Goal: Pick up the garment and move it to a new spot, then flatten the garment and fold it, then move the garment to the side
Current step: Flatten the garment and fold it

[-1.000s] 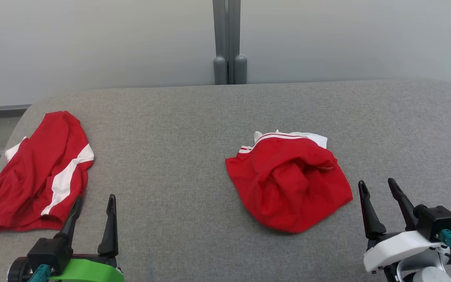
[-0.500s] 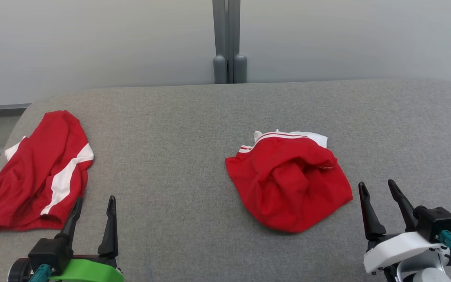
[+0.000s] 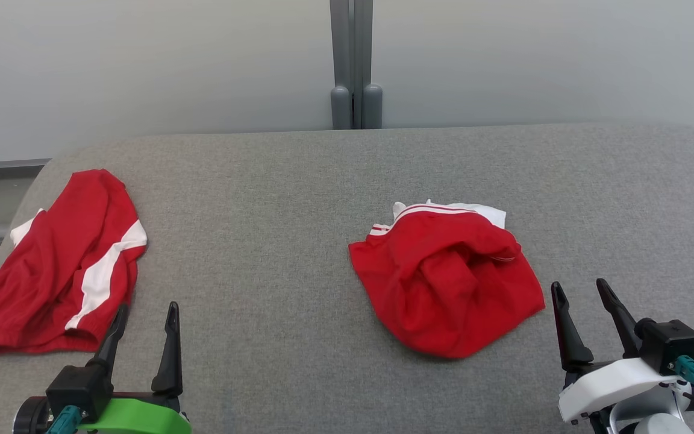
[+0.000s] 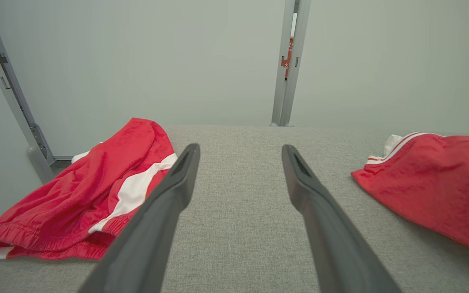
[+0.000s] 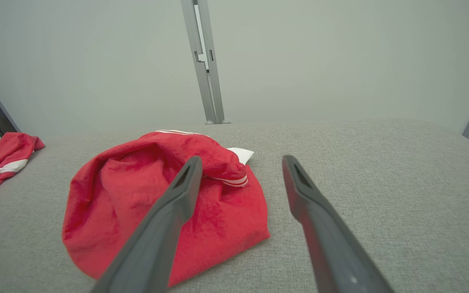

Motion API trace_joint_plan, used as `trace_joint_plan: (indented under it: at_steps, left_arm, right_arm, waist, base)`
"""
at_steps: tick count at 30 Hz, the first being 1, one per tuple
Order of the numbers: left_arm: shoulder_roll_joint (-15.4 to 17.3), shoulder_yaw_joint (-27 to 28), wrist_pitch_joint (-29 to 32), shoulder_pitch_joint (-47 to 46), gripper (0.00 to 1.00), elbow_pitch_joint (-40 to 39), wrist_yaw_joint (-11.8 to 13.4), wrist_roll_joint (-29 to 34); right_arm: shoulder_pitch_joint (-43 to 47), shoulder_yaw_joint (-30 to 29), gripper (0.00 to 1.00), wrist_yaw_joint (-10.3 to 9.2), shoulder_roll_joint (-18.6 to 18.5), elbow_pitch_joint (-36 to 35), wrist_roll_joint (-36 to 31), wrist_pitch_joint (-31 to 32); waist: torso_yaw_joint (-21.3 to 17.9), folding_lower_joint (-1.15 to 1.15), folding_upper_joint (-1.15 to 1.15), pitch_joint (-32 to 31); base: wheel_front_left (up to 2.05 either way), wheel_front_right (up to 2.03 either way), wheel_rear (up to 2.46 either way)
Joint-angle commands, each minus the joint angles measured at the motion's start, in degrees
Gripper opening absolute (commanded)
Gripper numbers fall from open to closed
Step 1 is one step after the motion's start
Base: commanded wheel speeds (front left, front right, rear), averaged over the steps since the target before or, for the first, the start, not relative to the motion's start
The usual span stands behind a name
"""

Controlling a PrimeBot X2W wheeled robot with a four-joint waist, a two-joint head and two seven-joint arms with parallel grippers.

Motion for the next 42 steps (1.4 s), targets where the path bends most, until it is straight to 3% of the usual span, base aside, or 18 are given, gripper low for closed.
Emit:
trace_joint_plan:
  at_steps: [1, 21, 31, 42]
  left_arm:
    - [-0.2, 0.2, 0.0, -0.9, 1.0, 0.1, -0.2, 0.1]
    - [-0.7, 0.9, 0.0, -1.1, 1.0, 0.7, -0.5, 1.1]
    - [-1.3, 0.2, 0.0, -2.4, 1.0, 1.2, -0.7, 2.1]
    - [-2.3, -1.0, 0.0, -5.4, 1.0, 1.8, -0.9, 3.1]
  right_arm:
    - [0.2, 0.0, 1.0, -0.02, -0.2, 0.2, 0.1, -0.2]
    - [-2.4, 0.9, 1.0, -0.01, -1.3, 0.9, 0.1, -0.4]
    - [-14.8, 6.6, 1.0, -0.02, -6.3, 4.7, 0.7, 0.9]
    - [-29.1, 14.2, 1.0, -0.02, -11.1, 18.2, 5.2, 3.7]
  waist:
    - [0.0, 0.0, 0.0, 0.0]
    - [-0.1, 0.0, 0.0, 0.4]
    - [1.0, 0.0, 0.0, 2.5]
    - [4.5, 0.0, 0.0, 7.7]
  base:
    - [0.0, 0.0, 0.0]
    - [0.0, 0.0, 0.0]
    - [0.0, 0.0, 0.0]
    - [0.0, 0.0, 0.0]
